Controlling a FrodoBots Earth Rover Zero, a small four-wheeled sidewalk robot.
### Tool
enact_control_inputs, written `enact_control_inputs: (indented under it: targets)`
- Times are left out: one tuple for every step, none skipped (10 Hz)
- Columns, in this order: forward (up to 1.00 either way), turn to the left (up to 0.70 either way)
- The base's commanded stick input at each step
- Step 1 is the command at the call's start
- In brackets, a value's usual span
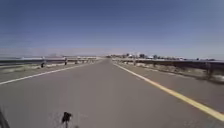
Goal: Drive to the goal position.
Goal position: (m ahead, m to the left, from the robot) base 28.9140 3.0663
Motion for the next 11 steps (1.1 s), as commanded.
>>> enact_control_inputs:
  targets:
    - [1.00, 0.00]
    - [1.00, 0.00]
    - [1.00, 0.00]
    - [1.00, 0.00]
    - [1.00, 0.00]
    - [1.00, 0.00]
    - [1.00, 0.00]
    - [1.00, 0.00]
    - [1.00, 0.00]
    - [1.00, 0.00]
    - [1.00, 0.00]
